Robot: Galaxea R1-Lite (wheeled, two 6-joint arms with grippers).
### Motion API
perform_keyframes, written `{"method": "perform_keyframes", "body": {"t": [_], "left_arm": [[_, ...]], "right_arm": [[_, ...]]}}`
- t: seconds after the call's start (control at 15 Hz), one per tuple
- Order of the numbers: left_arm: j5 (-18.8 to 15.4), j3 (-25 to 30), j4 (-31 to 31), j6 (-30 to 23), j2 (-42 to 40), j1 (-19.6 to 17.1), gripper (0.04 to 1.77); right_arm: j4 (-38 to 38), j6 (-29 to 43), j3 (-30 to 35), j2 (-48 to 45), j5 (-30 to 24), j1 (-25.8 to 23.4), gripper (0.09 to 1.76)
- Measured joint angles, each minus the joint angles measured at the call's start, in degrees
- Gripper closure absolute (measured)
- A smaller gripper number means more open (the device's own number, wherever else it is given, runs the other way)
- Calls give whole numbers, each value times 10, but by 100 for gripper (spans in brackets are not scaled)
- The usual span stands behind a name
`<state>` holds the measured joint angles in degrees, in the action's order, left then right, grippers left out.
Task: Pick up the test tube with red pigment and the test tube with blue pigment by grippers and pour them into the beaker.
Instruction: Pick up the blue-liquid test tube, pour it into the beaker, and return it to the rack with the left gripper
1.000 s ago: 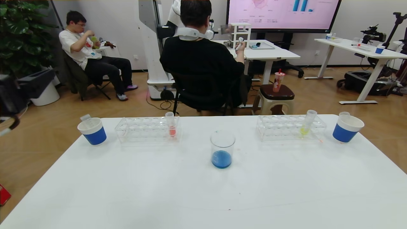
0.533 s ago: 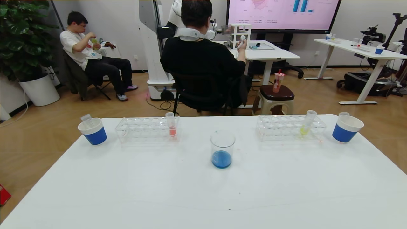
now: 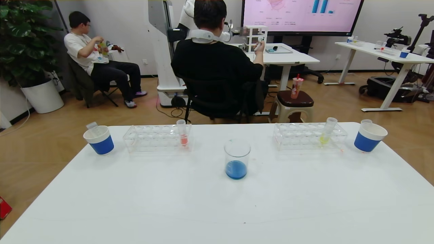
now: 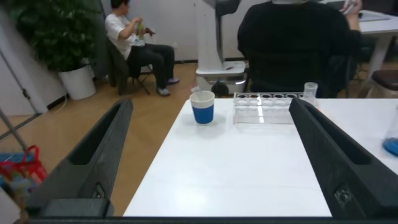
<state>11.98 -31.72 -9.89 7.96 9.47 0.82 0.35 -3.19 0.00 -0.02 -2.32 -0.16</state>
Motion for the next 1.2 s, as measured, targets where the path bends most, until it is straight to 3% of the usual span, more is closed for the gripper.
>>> {"method": "perform_keyframes", "body": {"t": [0.13,0.4,0.53,0.8,1.2], "left_arm": [[-51,39,14,0,-53,-4,6],[-68,185,190,-10,-89,-7,6],[-83,271,237,-18,-94,-7,6],[-117,314,99,-45,-96,-7,6],[-119,316,98,-61,-96,-7,6]], "right_arm": [[0,0,0,0,0,0,11],[0,0,0,0,0,0,11],[0,0,0,0,0,0,11],[0,0,0,0,0,0,11],[0,0,0,0,0,0,11]]}}
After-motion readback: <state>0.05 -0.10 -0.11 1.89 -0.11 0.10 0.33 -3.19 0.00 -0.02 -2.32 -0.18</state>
